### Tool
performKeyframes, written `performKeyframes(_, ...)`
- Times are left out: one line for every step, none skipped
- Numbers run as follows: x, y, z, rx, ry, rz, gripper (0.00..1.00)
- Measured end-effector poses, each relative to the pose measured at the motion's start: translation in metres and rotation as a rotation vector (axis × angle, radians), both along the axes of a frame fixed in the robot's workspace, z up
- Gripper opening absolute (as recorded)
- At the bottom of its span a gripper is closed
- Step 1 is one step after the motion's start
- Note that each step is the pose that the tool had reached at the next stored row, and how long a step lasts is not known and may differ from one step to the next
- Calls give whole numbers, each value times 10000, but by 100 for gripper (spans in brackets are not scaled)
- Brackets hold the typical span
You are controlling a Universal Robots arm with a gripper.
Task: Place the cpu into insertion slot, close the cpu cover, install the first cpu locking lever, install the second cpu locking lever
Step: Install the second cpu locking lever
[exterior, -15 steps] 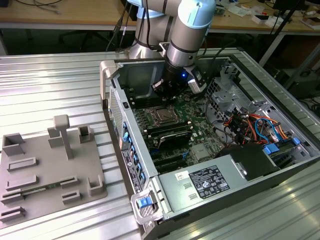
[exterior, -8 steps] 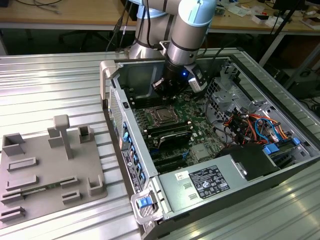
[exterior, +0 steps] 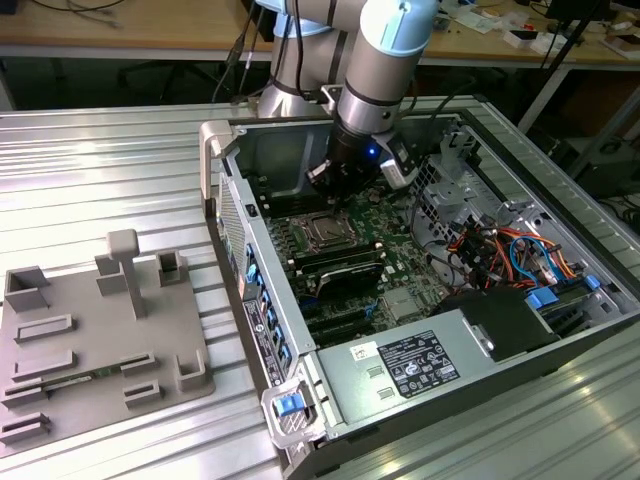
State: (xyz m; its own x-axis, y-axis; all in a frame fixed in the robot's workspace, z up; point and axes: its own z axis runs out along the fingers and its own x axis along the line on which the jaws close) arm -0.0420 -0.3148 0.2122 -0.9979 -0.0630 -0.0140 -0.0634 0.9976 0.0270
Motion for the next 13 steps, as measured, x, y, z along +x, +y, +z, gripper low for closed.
performKeyframes(0, -35, 0, 0, -1, 1, 11)
performKeyframes(0, -73, 0, 1, 0, 1, 11)
performKeyframes(0, -113, 0, 1, 0, 1, 11)
performKeyframes(0, -135, 0, 0, 0, 0, 11)
performKeyframes(3, -149, 0, 0, 1, 0, 11)
performKeyframes(18, -158, -1, 2, 2, 0, 11)
performKeyframes(45, -162, -1, 1, 6, 1, 11)
performKeyframes(90, -167, -1, -1, 13, 1, 11)
performKeyframes(120, -169, 0, -1, 18, 0, 11)
performKeyframes(139, -171, 0, -1, 21, 1, 11)
performKeyframes(147, -174, -1, -1, 22, 2, 11)
performKeyframes(149, -179, 0, -2, 23, 1, 11)
performKeyframes(148, -180, 8, -8, 24, 0, 11)
